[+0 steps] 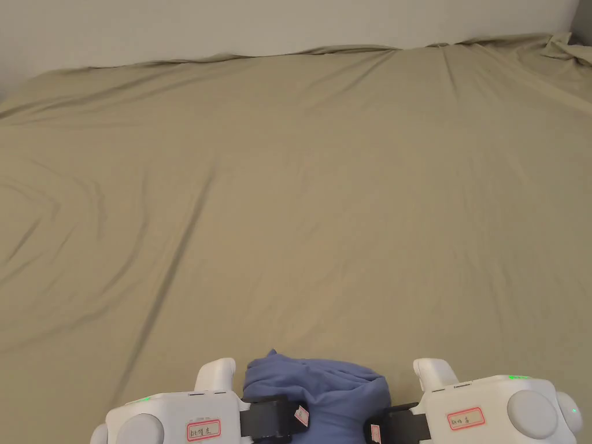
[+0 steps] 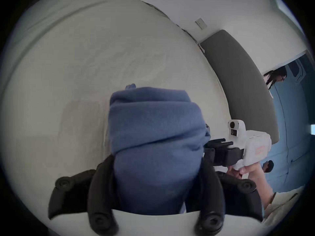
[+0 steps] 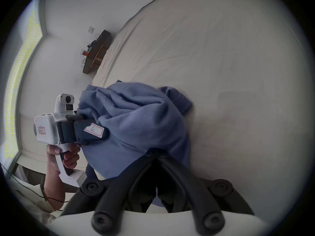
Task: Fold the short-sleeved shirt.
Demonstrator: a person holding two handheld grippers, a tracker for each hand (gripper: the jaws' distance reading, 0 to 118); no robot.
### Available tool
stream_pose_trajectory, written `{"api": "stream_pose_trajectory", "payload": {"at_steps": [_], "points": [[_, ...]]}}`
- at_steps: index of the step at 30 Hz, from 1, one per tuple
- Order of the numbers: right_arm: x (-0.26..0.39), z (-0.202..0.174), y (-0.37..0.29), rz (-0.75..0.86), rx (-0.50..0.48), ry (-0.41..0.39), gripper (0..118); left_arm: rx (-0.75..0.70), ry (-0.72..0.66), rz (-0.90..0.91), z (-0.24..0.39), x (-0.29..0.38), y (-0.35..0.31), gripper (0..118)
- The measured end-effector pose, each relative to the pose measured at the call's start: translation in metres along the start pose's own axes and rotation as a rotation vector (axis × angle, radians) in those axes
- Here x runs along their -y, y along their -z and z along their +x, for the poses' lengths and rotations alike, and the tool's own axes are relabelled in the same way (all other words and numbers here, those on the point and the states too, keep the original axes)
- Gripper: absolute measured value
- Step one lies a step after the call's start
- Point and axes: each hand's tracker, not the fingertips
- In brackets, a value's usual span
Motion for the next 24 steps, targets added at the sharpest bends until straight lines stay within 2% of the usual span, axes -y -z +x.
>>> {"api": "stream_pose_trajectory", "payload": {"at_steps": [4,6,9,12,16,19,21,24], "points": [[0.002,-0.003,-0.006,0.014,-0.031,0.025,3,0.009,0.028,0.001,0.010,0.003,-0.013,48],[0.003,-0.009,-0.014,0.038,-0.062,0.028,3,0.059,-0.009,-0.003,0.009,0.001,-0.020,47],[0.002,-0.022,-0.051,0.192,-0.236,0.066,3,0.154,-0.046,0.008,-0.012,-0.008,-0.054,46],[-0.002,-0.033,-0.095,0.306,-0.326,0.065,3,0.113,-0.042,0.001,-0.041,-0.021,-0.108,46],[-0.005,-0.043,-0.150,0.403,-0.262,0.002,3,-0.088,-0.095,0.013,-0.107,-0.044,-0.191,46],[-0.001,-0.044,-0.174,0.448,-0.240,0.013,3,-0.188,-0.165,0.012,-0.161,-0.058,-0.245,46],[0.004,-0.041,-0.181,0.466,-0.201,0.018,3,-0.203,-0.171,0.001,-0.194,-0.067,-0.272,46],[0.011,-0.029,-0.182,0.473,-0.165,0.047,3,-0.345,-0.219,0.005,-0.229,-0.076,-0.294,46]]}}
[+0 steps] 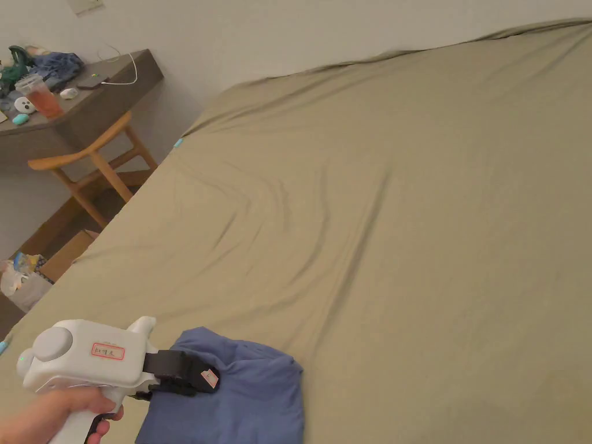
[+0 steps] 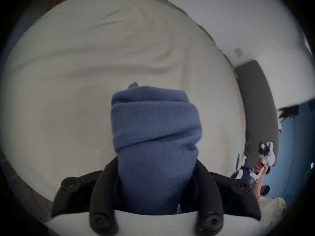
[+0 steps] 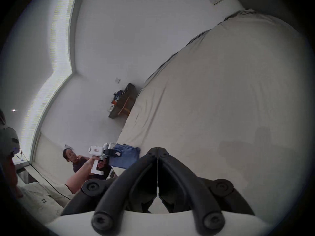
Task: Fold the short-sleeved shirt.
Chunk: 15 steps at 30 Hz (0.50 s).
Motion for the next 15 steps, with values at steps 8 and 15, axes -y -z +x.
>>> {"api": "stream_pose_trajectory", "payload": {"at_steps": [8,15], "points": [[0.013,0.002,0.009,-0.066,0.051,-0.018,3,-0.432,-0.024,-0.036,-0.020,-0.002,0.039,118],[0.012,-0.016,0.018,-0.117,0.219,-0.192,3,-0.334,0.020,0.105,0.025,0.006,0.017,118]]}}
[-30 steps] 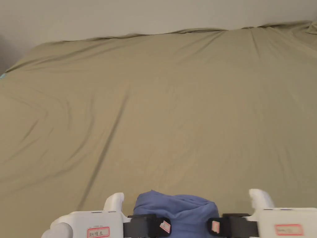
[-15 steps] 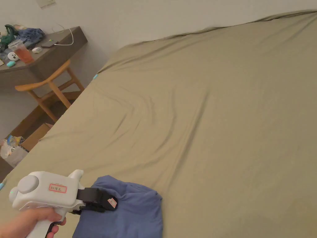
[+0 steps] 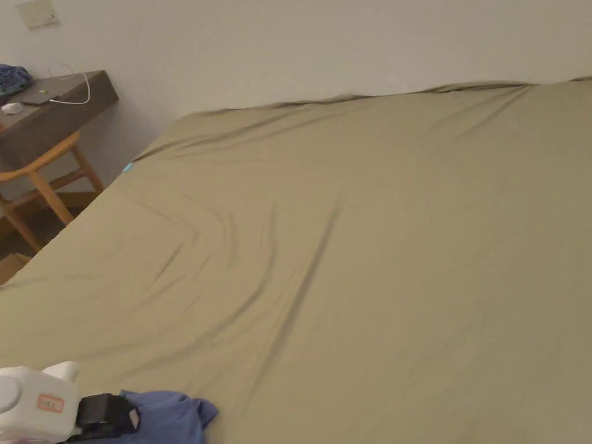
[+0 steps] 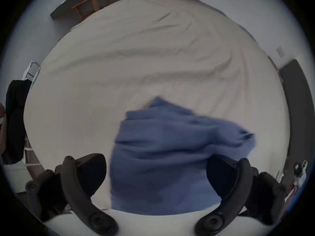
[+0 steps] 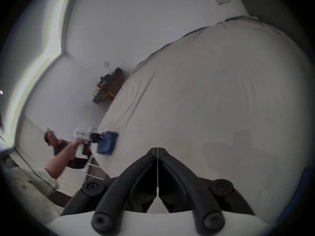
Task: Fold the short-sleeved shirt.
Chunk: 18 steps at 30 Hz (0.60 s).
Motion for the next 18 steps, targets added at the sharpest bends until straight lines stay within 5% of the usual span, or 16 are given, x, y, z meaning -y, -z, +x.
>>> {"api": "stream_pose_trajectory", "payload": {"at_steps": [7,8,9,12,18], "points": [[-0.080,-0.016,-0.032,0.162,0.308,-0.153,3,0.034,0.236,0.367,0.127,-0.036,-0.120,117],[-0.100,-0.025,-0.043,0.226,0.354,-0.189,3,0.029,0.285,0.451,0.161,-0.032,-0.150,110],[-0.116,-0.034,-0.052,0.288,0.389,-0.221,3,0.025,0.312,0.537,0.185,-0.031,-0.170,90],[-0.159,-0.068,-0.086,0.506,0.484,-0.315,3,-0.063,0.377,0.837,0.238,-0.032,-0.222,15],[-0.191,-0.122,-0.115,0.741,0.593,-0.402,3,0.051,0.286,1.101,0.322,-0.010,-0.271,14]]}}
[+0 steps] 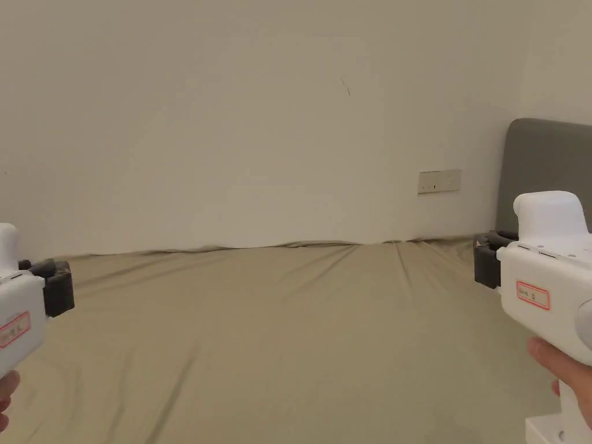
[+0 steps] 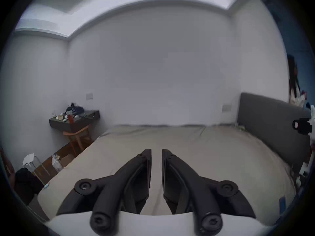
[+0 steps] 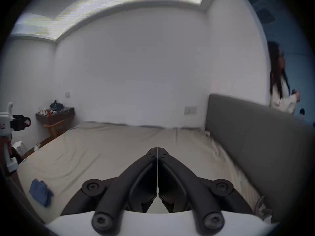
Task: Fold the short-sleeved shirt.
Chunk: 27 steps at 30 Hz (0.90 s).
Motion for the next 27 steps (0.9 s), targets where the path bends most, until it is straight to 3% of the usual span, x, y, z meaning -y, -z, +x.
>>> {"api": "stream_pose_trajectory", "payload": {"at_steps": [3,13,17,27], "points": [[-0.002,-0.004,-0.005,0.020,0.027,0.031,3,-0.031,-0.082,0.052,0.031,0.004,-0.010,14],[0.031,-0.012,-0.018,-0.056,0.009,0.099,3,0.012,-0.021,0.015,0.078,0.027,-0.024,14],[0.026,-0.021,-0.026,-0.034,0.019,0.053,3,0.020,-0.023,0.017,0.086,0.022,-0.031,14],[0.022,-0.026,-0.031,-0.024,-0.001,0.041,3,0.026,-0.045,0.041,0.090,0.012,-0.047,14]]}}
